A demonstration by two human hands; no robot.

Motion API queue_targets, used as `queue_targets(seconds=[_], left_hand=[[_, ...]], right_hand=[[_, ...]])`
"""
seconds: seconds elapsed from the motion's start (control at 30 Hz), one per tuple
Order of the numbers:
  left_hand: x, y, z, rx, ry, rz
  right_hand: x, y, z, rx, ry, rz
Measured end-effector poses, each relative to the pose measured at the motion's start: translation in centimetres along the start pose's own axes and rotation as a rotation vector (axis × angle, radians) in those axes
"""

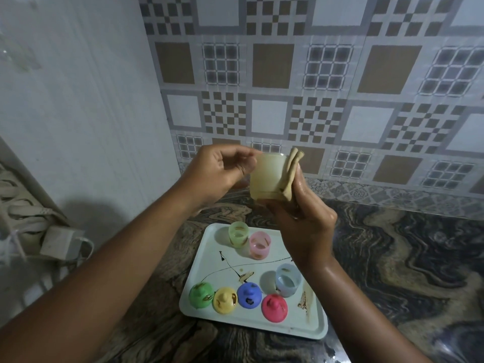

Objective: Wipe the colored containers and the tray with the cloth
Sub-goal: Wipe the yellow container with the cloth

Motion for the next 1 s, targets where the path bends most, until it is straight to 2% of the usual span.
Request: queue_targets(seconds=[0.1,0.23,0.37,0.5,0.6,0.73,0.9,1.0], left_hand=[[-0.2,0.1,-0.2,0.013,0.024,-0.028],[-1.2,-0.6,-1.1,-0.100,0.143,-0.070],[-0.5,-0.4,-1.0,-0.034,0.002,-0.014],[-0.1,0.2,-0.4,0.020,-0.084,0.012],[-0.7,0.2,-0.8,-0.052,0.019,-0.061],[-1.3,-0.7,-1.9,-0.184,0.169,-0.110],[0.2,0.1,-1.0,-0.064,0.026,-0.002],[0.1,0.5,-0.6,-0.007,-0.015,0.020]], right_hand=[[-0.2,0.1,0.3,0.068,-0.097,0.055],[-0.3,-0.1,0.4,0.119,-0.165,0.062],[-0.2,-0.2,-0.5,0.046,0.003,-0.044],[-0.2,0.1,-0.2,0.068,-0.043,0.004],[-0.5,0.2,0.8,0.123,-0.180,0.056],[-0.4,0.1,0.4,0.118,-0.158,0.027],[-0.1,0.1,-0.8,-0.041,0.012,-0.046],[-0.3,0.3,-0.7,-0.042,0.042,-0.021]])
Point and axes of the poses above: each hand's wrist, its own y-axis towards the middle knuckle, its own x-axis out of the back of the hand, z = x × y, the point moved 2 cm from there along y, towards the middle knuckle, and after that the axes turned 13 degrees about x, right-handed, at the moved point
